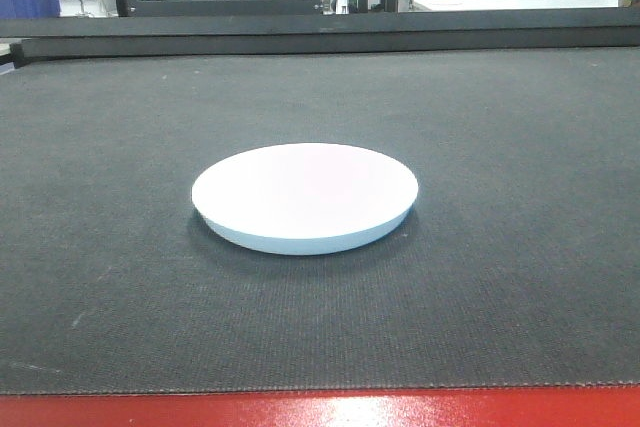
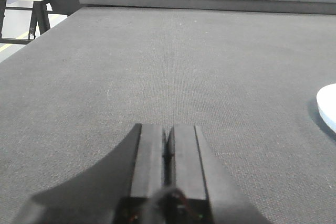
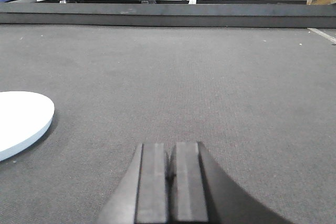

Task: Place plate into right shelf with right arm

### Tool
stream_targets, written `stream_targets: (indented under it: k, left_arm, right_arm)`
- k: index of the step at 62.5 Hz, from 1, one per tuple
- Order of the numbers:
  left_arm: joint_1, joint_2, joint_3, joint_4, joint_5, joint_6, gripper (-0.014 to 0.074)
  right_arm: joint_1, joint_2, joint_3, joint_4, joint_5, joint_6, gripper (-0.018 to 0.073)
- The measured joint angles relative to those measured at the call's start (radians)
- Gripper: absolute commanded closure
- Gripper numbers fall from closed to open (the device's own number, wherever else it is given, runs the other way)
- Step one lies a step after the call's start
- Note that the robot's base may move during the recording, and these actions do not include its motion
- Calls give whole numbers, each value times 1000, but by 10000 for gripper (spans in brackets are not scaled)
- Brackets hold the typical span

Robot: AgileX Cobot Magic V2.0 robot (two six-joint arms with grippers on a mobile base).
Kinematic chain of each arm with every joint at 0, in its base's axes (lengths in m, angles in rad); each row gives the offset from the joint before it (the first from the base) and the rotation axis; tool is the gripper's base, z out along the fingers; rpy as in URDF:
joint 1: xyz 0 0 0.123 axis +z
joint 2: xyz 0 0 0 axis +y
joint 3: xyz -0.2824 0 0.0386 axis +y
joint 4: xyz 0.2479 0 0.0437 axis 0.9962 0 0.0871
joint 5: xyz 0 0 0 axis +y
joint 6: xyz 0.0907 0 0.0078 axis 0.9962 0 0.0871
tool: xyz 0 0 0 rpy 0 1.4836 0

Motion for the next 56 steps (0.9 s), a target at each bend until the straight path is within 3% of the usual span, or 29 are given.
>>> stream_targets:
  k: [26, 50, 56]
  left_arm:
    - [0, 0, 0, 0, 0, 0, 643]
    - [0, 0, 0, 0, 0, 0, 643]
    - [0, 0, 0, 0, 0, 0, 643]
  right_arm:
    - [0, 0, 0, 0, -21, 0, 491]
    - [0, 0, 0, 0, -191, 20, 491]
    - [2, 0, -55, 0, -123, 56, 491]
